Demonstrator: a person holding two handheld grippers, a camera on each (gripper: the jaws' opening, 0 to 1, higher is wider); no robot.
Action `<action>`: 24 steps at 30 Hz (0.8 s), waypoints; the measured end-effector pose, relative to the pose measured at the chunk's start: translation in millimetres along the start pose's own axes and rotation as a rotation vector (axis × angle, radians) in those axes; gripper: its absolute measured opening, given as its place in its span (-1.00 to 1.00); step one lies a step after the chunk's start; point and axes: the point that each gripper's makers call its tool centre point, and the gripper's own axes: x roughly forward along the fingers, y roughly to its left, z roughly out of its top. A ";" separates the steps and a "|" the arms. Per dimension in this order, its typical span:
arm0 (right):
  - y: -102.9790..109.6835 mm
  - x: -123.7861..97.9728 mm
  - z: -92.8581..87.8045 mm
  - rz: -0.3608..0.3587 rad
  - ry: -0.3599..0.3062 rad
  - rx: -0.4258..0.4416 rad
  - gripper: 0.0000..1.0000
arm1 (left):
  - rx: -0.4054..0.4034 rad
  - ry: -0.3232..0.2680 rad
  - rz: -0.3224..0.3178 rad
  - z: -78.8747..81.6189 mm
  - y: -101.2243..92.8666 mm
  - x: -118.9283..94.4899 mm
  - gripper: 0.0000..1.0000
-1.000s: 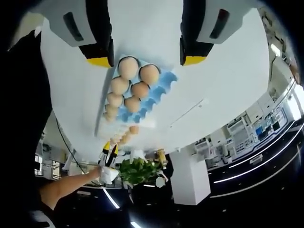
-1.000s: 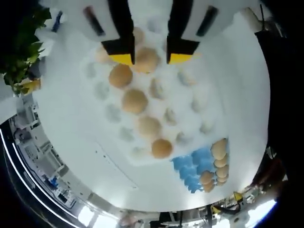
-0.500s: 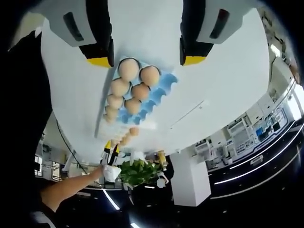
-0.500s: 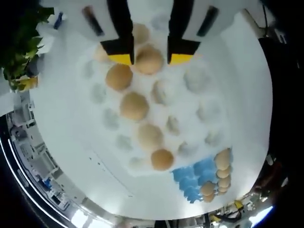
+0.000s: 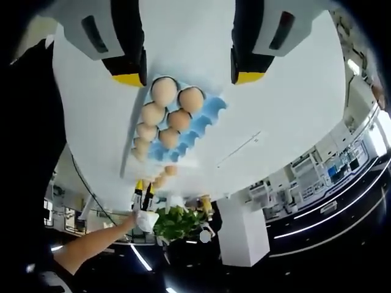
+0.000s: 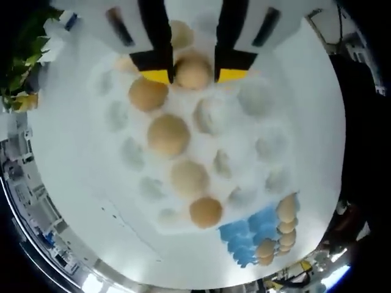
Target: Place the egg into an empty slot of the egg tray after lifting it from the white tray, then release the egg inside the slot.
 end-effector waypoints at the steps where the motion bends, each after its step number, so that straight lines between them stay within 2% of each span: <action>1: 0.0 1.1 1.0 0.002 0.000 0.001 -0.49 | -0.001 0.000 -0.001 -0.2 -0.2 -0.2 0.12; 4: -0.5 4.4 2.5 0.001 0.003 -0.009 -0.50 | -0.003 0.000 -0.002 -0.5 -0.4 -0.5 0.10; 7: -0.2 8.4 1.7 0.037 0.029 -0.034 -0.48 | -0.006 0.003 0.006 -1.8 1.4 -2.6 0.10; 9: -0.8 12.0 0.7 0.090 0.042 -0.025 -0.47 | -0.009 0.006 0.010 -2.1 1.8 -3.4 0.10; 11: -0.9 12.1 -1.2 0.096 0.032 0.027 -0.47 | -0.011 -0.002 0.016 1.4 2.6 -2.6 0.10; 14: 0.3 5.8 -4.6 0.079 -0.079 0.052 -0.47 | -0.002 0.003 0.000 2.6 -1.7 -1.5 0.10; 16: 0.3 8.5 -2.2 0.103 -0.037 0.023 -0.47 | 0.002 0.001 0.009 5.4 2.0 -2.3 0.09; 17: -0.7 10.0 -3.0 0.143 -0.032 0.085 -0.47 | 0.000 0.002 0.010 5.3 1.5 -2.5 0.09; 18: -1.9 11.0 -3.5 0.146 -0.038 0.096 -0.49 | -0.001 0.005 0.010 4.7 0.8 -2.6 0.09; 24: -1.2 5.9 -4.3 0.108 -0.034 0.166 -0.54 | -0.008 0.008 0.018 0.8 1.2 -4.3 0.09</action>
